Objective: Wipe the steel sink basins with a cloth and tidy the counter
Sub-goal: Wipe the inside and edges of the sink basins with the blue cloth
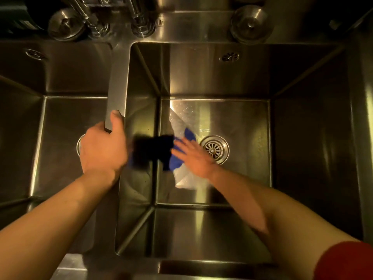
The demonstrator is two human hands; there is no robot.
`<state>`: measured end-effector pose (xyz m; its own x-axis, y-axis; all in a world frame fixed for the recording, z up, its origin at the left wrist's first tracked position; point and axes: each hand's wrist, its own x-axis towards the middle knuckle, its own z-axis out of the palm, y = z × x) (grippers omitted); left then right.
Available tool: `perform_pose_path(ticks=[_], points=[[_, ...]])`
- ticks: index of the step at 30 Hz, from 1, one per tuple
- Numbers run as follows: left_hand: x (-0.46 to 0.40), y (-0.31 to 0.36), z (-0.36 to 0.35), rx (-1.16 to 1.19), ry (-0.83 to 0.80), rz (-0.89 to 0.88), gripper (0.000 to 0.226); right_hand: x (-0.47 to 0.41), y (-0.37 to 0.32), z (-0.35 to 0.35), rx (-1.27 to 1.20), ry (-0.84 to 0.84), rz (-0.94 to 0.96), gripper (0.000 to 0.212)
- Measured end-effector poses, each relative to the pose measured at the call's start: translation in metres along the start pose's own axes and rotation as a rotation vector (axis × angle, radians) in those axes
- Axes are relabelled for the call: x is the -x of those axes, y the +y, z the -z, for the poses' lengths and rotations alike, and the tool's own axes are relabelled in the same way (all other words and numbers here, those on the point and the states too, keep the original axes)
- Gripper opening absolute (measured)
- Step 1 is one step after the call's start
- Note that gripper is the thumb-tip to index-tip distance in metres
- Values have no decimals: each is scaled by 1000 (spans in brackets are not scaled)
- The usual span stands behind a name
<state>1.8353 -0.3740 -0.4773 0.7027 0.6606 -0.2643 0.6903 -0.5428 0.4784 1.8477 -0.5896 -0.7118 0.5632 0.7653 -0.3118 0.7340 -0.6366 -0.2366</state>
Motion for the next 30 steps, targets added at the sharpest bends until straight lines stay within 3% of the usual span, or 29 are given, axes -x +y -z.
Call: perform_pose_path(ticks=[2,4,7,11,13,16,19,21,25,27,30], points=[[1,0,0,8,-11,8,73,5,36,18,7,-2,-70,62],[1,1,0,18,-14,12,74,17,74,29,-158,8,-198,56],[1,1,0,9,-7,12,75,51,116,31,-150,61,-566,62],[1,1,0,12,-16,20,73,114,126,9,-147,7,-801,72],[2,1,0,22,-15,16,70,144,111,-6,-103,-63,-828,76],[2,1,0,19,-1,0,69,182,83,-28,-81,-233,-736,82],[2,1,0,8,-11,8,76,207,68,-44,-56,-380,-422,88],[1,0,-1,4,-4,12,76,209,68,-42,-56,-389,-182,85],[-2,-1,-3,2,17,1,75,174,43,-38,53,-248,209,72],[-2,-3,-4,3,25,-4,70,137,19,-39,-23,-220,281,74],[-2,-3,-4,4,26,-5,69,70,-19,-34,-68,-242,233,86]])
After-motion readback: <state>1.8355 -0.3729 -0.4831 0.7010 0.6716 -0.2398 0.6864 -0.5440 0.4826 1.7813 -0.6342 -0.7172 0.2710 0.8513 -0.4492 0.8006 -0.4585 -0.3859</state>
